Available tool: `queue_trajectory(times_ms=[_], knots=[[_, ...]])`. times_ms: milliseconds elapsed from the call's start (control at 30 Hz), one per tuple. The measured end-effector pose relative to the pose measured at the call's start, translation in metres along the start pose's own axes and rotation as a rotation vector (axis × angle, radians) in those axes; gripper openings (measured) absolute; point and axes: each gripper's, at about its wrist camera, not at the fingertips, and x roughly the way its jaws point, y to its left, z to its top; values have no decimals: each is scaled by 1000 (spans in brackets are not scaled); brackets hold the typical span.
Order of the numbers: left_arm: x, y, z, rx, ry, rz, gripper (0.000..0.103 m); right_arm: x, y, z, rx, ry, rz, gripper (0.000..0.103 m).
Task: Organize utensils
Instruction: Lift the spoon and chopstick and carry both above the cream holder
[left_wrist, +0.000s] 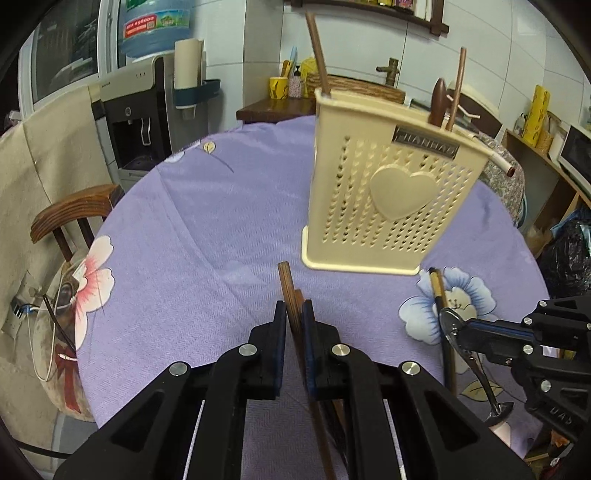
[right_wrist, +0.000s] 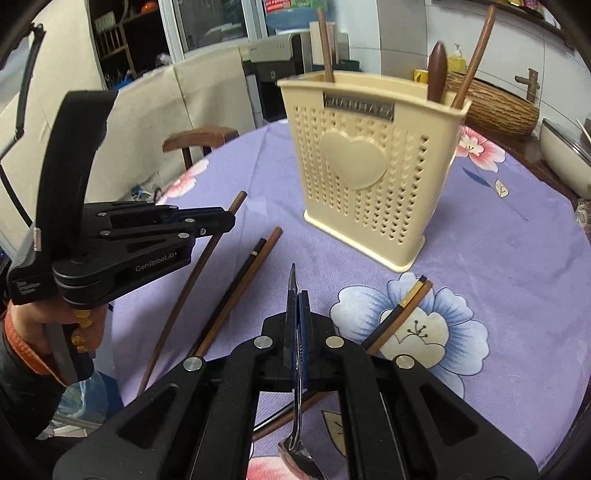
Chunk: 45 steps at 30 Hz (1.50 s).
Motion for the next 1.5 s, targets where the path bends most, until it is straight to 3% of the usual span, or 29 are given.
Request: queue_trajectory(times_ms=[467,833,1500], knots=[[-59,0,23,29,-123,-38,7,-66,-3,4,21,-112,48,2],[-89,2,39,52,-188,-52,7,-90,8,20,36,-225,61,2],[-142,-12,100,77,-320,-119,7,-120,14,86,43,-391,13,2]])
